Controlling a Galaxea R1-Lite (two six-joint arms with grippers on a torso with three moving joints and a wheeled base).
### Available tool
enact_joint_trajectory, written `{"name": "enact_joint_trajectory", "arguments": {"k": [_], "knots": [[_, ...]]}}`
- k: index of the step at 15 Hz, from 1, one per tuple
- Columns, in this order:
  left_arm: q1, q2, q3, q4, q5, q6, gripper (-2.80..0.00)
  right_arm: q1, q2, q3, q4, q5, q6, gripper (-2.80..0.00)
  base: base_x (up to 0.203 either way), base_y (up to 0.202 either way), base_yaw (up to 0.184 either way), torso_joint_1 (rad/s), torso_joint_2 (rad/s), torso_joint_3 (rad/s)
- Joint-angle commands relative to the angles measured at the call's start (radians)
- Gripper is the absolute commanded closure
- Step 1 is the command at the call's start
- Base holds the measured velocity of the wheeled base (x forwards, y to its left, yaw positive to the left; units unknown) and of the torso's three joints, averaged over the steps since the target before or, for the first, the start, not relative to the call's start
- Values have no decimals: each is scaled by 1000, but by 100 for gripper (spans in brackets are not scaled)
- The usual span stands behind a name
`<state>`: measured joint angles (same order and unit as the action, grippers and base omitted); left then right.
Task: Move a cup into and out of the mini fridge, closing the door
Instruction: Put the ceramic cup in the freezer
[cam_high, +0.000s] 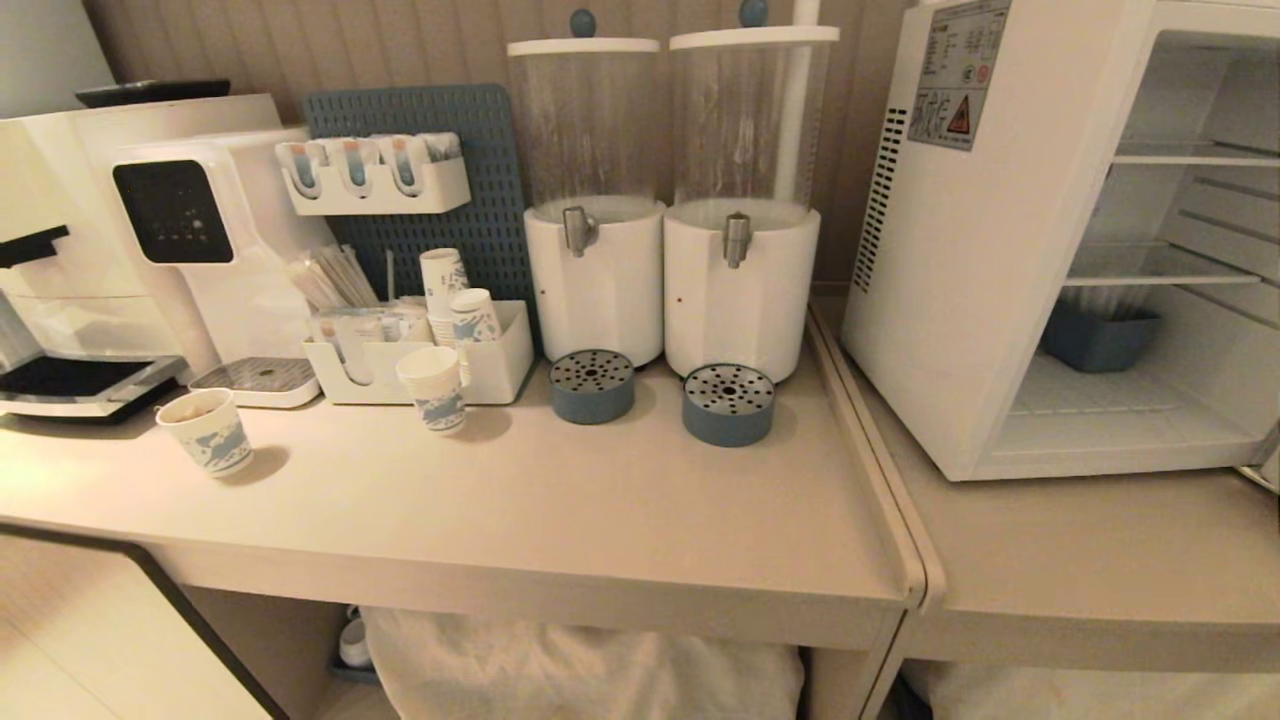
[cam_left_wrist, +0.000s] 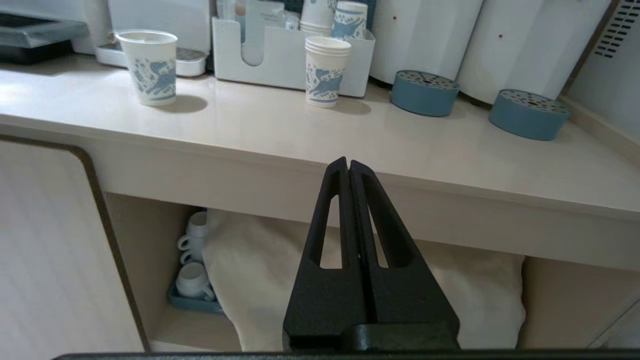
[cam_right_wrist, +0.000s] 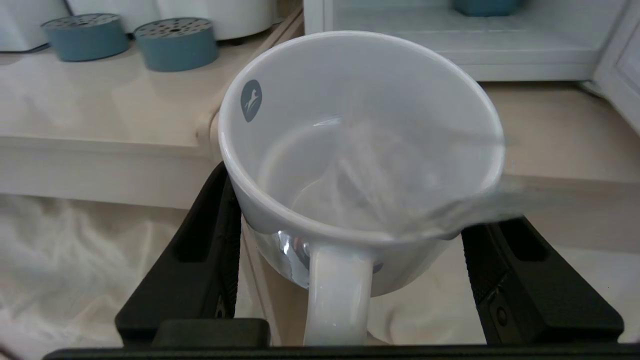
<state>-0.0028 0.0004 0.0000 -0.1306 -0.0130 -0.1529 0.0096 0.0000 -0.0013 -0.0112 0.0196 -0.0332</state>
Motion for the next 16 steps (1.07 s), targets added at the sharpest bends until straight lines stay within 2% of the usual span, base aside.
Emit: {"name": "enact_joint_trajectory", "arguments": {"k": [1, 5, 14, 16], "knots": [[-2, -5, 40, -1, 1, 0, 0, 1, 2, 0, -1, 0, -1, 0, 0, 0, 0, 0, 0, 0], [-2, -5, 40, -1, 1, -2, 0, 0, 2, 0, 0, 0, -1, 0, 69, 0, 0, 4, 3, 1], [-2, -5, 40, -1, -1, -2, 0, 0, 2, -2, 5, 0, 3, 0, 0, 0, 0, 0, 0, 0], [-2, -5, 40, -1, 1, -2, 0, 0, 2, -52, 4, 4, 0, 0, 0, 0, 0, 0, 0, 0]]}}
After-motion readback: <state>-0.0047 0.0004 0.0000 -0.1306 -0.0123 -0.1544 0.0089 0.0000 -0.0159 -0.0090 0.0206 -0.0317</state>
